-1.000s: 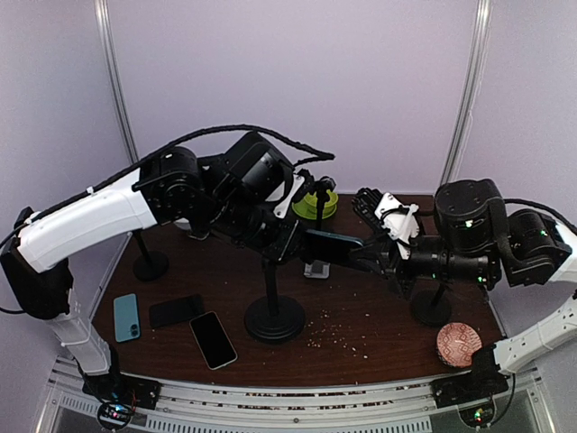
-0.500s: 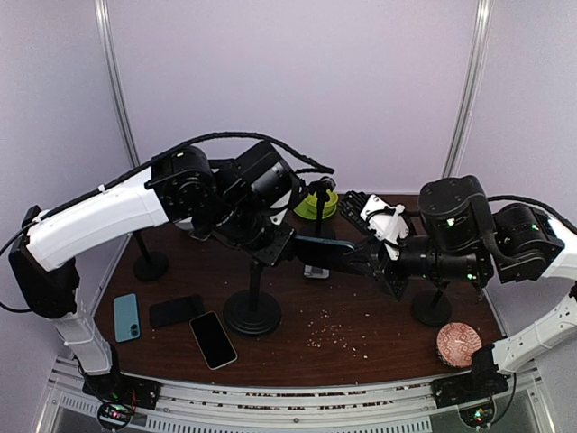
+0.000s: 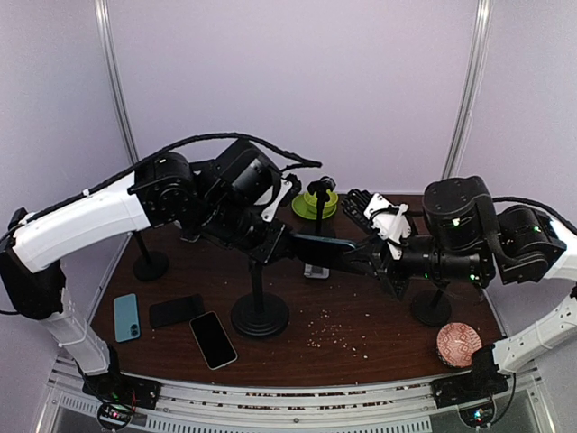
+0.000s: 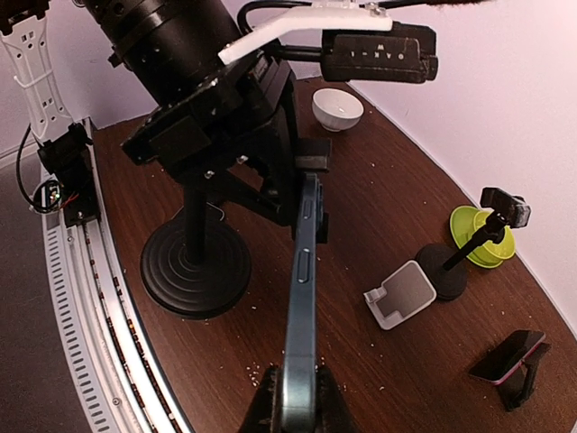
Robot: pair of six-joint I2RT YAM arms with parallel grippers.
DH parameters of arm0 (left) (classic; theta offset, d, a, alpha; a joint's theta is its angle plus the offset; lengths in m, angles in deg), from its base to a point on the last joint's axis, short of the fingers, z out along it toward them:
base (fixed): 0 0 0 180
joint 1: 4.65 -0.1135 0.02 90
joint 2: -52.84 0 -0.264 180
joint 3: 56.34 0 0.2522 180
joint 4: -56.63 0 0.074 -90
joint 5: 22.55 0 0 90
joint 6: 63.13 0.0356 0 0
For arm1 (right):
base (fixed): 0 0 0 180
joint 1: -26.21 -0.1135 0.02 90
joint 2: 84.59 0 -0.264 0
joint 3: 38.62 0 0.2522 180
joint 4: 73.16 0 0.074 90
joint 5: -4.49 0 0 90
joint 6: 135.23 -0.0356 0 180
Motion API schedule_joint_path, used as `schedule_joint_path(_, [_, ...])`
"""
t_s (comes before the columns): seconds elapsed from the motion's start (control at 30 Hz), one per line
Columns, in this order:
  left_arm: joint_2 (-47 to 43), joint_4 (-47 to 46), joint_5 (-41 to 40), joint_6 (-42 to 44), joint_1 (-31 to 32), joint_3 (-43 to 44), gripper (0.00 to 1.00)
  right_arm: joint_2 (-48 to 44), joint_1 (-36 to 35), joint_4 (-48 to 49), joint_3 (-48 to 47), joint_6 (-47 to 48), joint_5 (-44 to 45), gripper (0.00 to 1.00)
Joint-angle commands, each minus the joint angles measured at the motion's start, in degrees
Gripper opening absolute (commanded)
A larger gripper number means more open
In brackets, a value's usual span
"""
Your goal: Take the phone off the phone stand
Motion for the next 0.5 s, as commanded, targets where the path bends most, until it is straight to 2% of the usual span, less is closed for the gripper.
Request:
schedule_joint_path(0.0, [-7.4, -22.01, 1.99, -3.82, -3.3, -3.39, 0.0, -1.22, -1.88, 4.26, 2.59, 0.08, -11.38, 0.0])
schedule_joint_path(0.13, [-13.55, -32.98, 6.44, -7.9, -6.98, -10.55, 0.0, -2.47, -1.88, 3.88, 5.21, -0.19, -11.5, 0.0])
schedule_joint_path(0.2, [-15.05, -34.4, 7.22, -8.37, -8.48, -11.36, 0.0, -3.09, -1.82, 3.68, 6.5, -0.28, -11.18, 0.0])
schedule_joint_path(0.47, [-14.7, -20.22, 5.98, -2.83, -12.97, -4.19, 0.0, -5.66, -1.77, 3.02, 9.25, -0.46, -9.08, 0.0])
